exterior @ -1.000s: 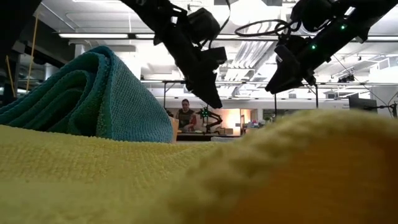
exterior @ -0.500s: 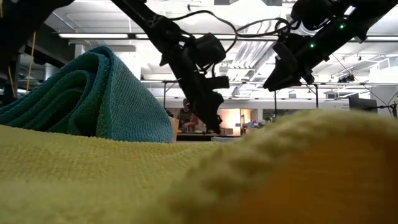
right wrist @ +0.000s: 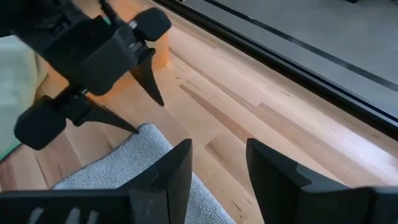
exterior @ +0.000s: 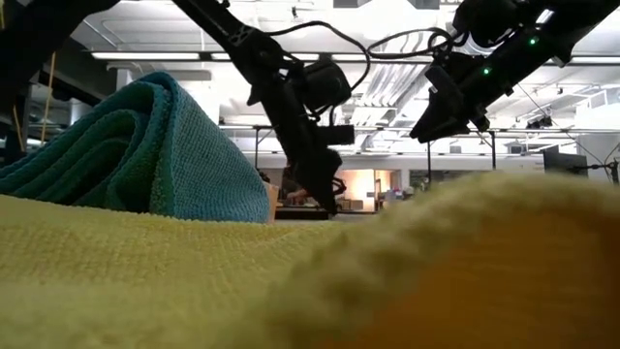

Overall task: Fold microfiber towels
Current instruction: Fold the gray microfiber cloth

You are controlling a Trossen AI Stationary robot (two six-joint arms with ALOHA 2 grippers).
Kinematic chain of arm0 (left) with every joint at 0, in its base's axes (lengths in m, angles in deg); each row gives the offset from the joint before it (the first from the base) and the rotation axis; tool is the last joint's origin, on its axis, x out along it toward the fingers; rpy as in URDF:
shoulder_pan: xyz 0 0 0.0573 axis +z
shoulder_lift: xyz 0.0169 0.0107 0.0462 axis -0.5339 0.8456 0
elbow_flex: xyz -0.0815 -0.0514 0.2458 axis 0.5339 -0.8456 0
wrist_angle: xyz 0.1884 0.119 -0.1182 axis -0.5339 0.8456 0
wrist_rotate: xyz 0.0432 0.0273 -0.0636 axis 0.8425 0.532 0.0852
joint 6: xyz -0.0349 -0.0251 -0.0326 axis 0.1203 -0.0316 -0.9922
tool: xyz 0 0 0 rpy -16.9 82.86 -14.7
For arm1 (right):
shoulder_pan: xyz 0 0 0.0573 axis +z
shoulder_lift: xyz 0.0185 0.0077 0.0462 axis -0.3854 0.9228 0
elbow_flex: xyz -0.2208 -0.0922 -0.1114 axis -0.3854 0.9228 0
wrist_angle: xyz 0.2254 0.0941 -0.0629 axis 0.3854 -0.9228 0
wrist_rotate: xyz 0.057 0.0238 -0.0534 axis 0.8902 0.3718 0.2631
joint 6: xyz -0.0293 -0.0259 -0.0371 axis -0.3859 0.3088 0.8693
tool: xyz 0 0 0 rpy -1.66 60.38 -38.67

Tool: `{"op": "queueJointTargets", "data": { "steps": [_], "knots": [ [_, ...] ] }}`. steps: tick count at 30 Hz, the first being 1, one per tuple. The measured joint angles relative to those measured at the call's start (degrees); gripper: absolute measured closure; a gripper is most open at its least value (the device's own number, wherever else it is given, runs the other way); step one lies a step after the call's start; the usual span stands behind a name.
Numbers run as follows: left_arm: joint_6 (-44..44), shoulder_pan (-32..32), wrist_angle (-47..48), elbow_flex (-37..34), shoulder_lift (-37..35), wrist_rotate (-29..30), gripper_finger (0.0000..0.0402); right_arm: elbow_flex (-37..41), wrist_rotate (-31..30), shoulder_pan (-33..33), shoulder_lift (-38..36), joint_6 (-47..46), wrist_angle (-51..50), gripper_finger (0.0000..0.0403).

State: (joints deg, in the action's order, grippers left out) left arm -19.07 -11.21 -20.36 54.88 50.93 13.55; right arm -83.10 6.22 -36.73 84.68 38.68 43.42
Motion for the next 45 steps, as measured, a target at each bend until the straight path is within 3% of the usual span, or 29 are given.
{"op": "queueJointTargets", "data": {
  "steps": [4,10,13,17,23,30,33,45],
  "knots": [
    [-2.0,-1.0,2.2,-0.1,-3.6,5.5,0.0181,0.0,0.0,0.0,0.0,0.0,0.0,0.026],
    [-9.2,-2.6,1.8,-2.1,-15.3,4.5,0.0181,0.0,0.3,0.0,0.0,-0.5,-2.6,0.026],
    [-11.6,-5.4,-8.6,-9.1,-22.8,3.0,0.0181,0.0,2.3,0.0,0.0,-0.6,-5.8,0.0261],
    [-12.6,-10.4,-27.7,-23.7,-31.4,3.4,0.0191,0.0,6.2,0.3,0.0,-0.5,-8.2,0.0266],
    [-12.1,-17.1,-55.9,-42.3,-37.9,5.6,0.0248,0.0,6.5,3.3,0.0,-2.0,-8.3,0.0292],
    [-12.6,-17.6,-53.0,-45.1,-44.2,5.2,0.0388,0.0,1.2,8.7,5.5,-10.3,-8.4,0.0368],
    [-11.7,-18.1,-51.4,-45.0,-46.9,4.9,0.0392,0.0,-1.3,10.5,10.6,-13.5,-7.4,0.0397],
    [-10.6,-21.4,-46.4,-45.0,-52.1,7.6,0.04,0.0,-2.0,13.8,25.7,-21.6,1.3,0.0402]
  ]
}}
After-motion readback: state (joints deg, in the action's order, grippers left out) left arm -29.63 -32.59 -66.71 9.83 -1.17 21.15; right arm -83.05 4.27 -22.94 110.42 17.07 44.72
